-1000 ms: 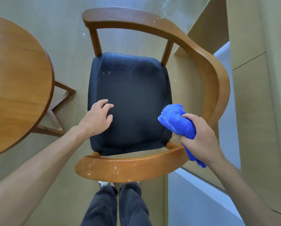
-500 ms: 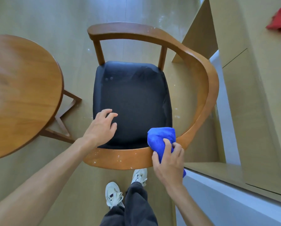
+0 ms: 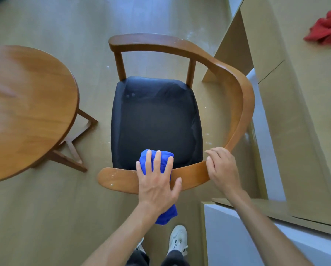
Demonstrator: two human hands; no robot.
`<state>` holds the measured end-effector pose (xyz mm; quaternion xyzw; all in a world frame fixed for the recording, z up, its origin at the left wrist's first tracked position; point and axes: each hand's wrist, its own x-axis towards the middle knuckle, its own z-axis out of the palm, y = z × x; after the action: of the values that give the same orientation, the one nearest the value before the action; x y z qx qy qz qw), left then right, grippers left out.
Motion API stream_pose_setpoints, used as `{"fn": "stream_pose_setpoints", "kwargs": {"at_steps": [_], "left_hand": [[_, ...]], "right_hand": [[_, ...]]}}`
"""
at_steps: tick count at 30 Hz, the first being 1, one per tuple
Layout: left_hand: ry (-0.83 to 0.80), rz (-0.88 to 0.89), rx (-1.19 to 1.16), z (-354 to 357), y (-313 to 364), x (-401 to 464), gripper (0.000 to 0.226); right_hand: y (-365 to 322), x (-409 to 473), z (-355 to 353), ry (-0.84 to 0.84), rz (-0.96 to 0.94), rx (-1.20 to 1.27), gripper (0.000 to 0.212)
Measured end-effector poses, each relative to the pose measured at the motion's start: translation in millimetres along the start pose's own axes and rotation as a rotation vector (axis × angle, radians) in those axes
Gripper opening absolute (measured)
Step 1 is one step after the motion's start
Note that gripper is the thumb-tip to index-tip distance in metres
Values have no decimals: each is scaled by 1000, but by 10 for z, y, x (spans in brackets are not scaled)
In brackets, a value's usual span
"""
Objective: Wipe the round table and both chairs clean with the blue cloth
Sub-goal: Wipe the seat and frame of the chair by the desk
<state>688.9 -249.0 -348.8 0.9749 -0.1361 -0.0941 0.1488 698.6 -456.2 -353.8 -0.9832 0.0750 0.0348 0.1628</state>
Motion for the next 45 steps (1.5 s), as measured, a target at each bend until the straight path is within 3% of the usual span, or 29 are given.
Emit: {"fn": "stream_pose_setpoints", "kwargs": {"at_steps": [4, 8, 11, 14, 19, 22, 25, 30, 36, 41, 45], "left_hand": [[123, -63, -49, 210, 190, 29, 44], [149, 4, -43, 406, 845, 184, 38], [141, 21, 11, 460, 1016, 342, 32], [209, 35, 2, 446, 611, 202, 33], [352, -1, 29, 176, -718, -242, 32], [361, -152, -54, -66, -1240, -265, 36], [368, -255, -154, -132, -1327, -180, 36], [426, -192, -52, 19, -821, -132, 35], [261, 34, -62, 430, 442, 82, 38], [299, 47, -116, 182, -335, -94, 36], [391, -276, -193, -73, -1326, -216, 36]], "right_hand": [[401, 226, 136, -175, -180, -342, 28], [385, 170, 372, 64, -113, -172, 41], [477, 193, 444, 152, -174, -154, 41], [484, 185, 470, 158, -178, -96, 41], [420, 177, 471, 154, -157, -78, 46], [333, 230, 433, 89, -150, -192, 43], [96, 293, 471, -45, -176, -182, 51], [-26, 268, 562, -3, -148, -142, 41], [33, 235, 575, 48, -191, -201, 52], [-22, 258, 547, -26, -130, -180, 64], [-60, 258, 571, -47, -116, -189, 65]]}}
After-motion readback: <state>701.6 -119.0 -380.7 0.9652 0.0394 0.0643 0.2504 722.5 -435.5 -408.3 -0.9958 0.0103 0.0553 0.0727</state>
